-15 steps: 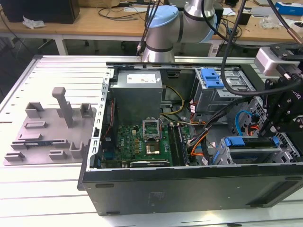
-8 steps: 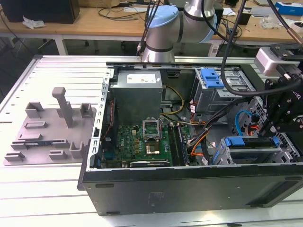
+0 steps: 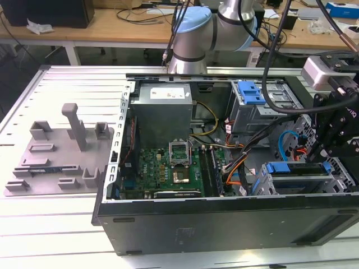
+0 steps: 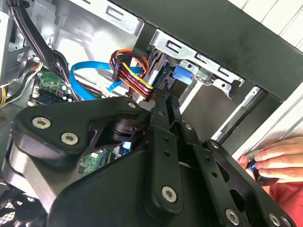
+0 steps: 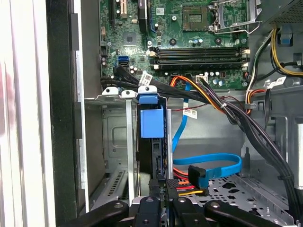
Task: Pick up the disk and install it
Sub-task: 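Insert the first disk wire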
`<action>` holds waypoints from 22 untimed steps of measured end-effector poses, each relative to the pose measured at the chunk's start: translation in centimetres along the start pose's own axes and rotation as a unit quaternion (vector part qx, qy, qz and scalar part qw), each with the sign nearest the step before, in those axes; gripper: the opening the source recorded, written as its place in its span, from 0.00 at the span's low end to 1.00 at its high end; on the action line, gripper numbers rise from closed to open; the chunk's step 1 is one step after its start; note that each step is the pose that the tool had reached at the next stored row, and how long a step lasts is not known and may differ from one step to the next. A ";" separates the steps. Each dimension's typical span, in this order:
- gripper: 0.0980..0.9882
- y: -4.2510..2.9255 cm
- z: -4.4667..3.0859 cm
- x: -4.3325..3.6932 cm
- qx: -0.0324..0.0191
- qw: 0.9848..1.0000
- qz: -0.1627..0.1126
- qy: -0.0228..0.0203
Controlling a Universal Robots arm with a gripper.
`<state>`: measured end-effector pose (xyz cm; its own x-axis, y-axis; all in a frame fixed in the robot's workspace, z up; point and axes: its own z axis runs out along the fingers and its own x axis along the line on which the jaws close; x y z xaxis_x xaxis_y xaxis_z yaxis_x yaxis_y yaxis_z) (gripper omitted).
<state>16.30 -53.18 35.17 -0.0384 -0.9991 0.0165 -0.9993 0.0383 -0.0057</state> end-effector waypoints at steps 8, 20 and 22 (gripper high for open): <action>0.08 0.00 0.13 -0.02 0.000 1.000 -0.002 0.000; 0.08 -0.04 0.30 -0.11 0.000 1.000 -0.007 0.000; 0.08 -0.05 0.34 -0.11 0.000 1.000 -0.007 0.000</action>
<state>16.35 -53.07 34.83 -0.0246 -0.9996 0.0163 -0.9997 0.0245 -0.0059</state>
